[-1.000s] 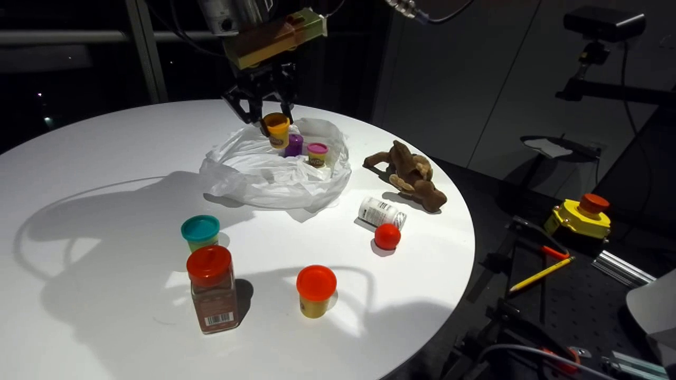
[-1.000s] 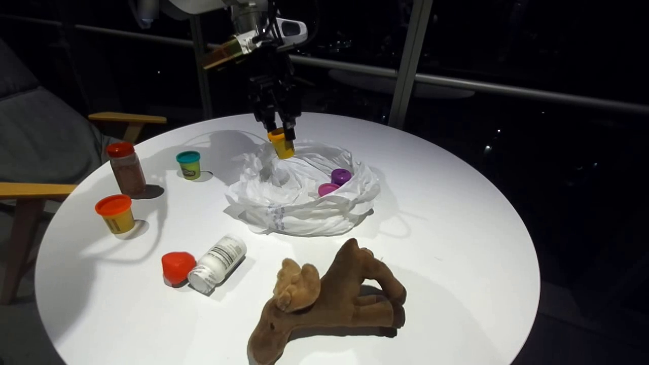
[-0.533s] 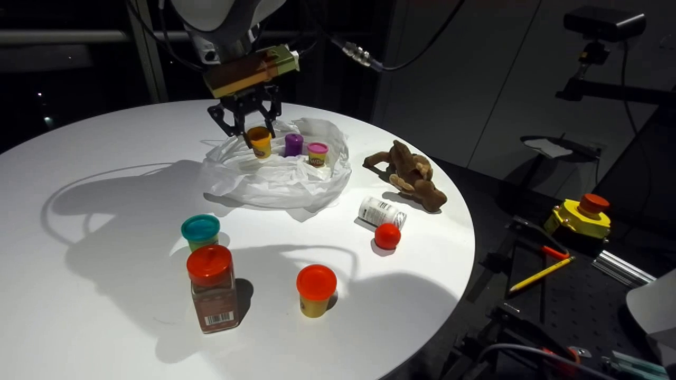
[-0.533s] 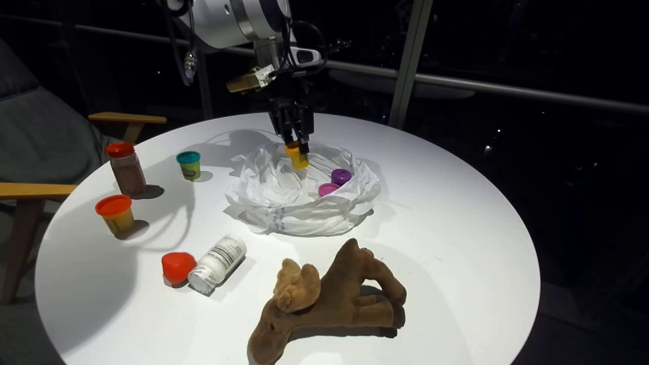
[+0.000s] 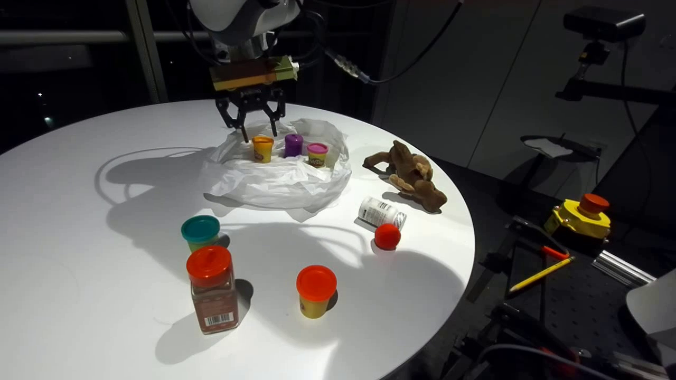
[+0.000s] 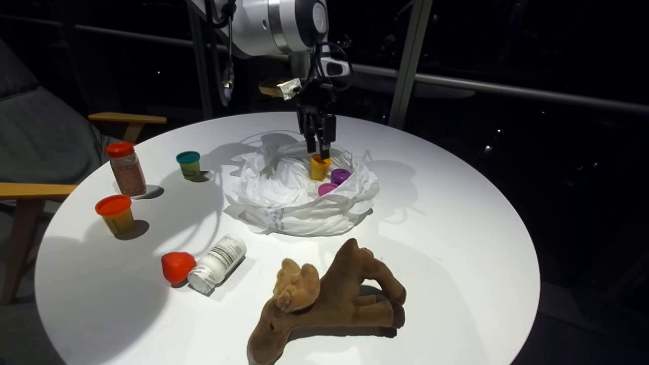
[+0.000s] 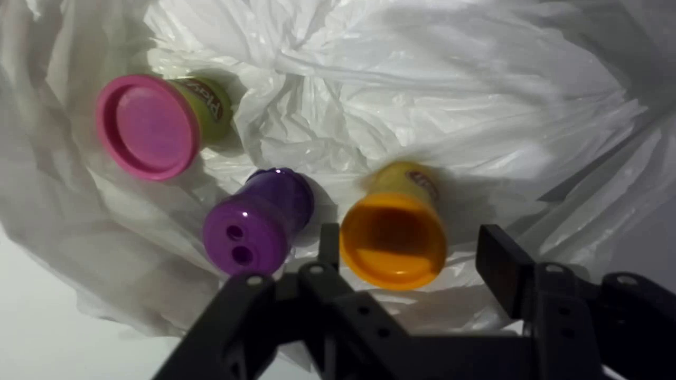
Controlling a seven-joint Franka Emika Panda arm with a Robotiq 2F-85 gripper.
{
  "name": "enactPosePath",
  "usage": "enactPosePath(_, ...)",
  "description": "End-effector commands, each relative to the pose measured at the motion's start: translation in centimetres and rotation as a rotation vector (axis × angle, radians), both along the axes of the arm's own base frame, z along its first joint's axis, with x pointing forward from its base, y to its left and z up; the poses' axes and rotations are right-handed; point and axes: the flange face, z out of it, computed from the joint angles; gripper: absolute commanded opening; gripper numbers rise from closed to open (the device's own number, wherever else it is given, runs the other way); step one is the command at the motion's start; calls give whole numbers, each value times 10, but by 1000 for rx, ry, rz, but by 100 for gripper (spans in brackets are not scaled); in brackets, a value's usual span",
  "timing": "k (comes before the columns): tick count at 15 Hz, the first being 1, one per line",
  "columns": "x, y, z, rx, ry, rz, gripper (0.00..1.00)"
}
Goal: Put the things on the table in the plastic bag
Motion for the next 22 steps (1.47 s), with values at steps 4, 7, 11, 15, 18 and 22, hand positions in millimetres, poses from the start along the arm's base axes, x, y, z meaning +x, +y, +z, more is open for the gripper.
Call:
enactPosePath(4, -3, 32, 55, 103, -22, -12, 100)
enactPosePath(7, -22, 99, 87, 127, 1, 119, 100)
enactPosePath(11, -62, 207, 96, 100, 63, 228, 100)
enactPosePath(15, -100, 274, 57, 20, 99, 278, 100)
enactPosePath(18, -115, 287, 27, -40, 105, 290, 100)
enactPosePath(22, -127, 279, 5, -116, 95, 264, 100)
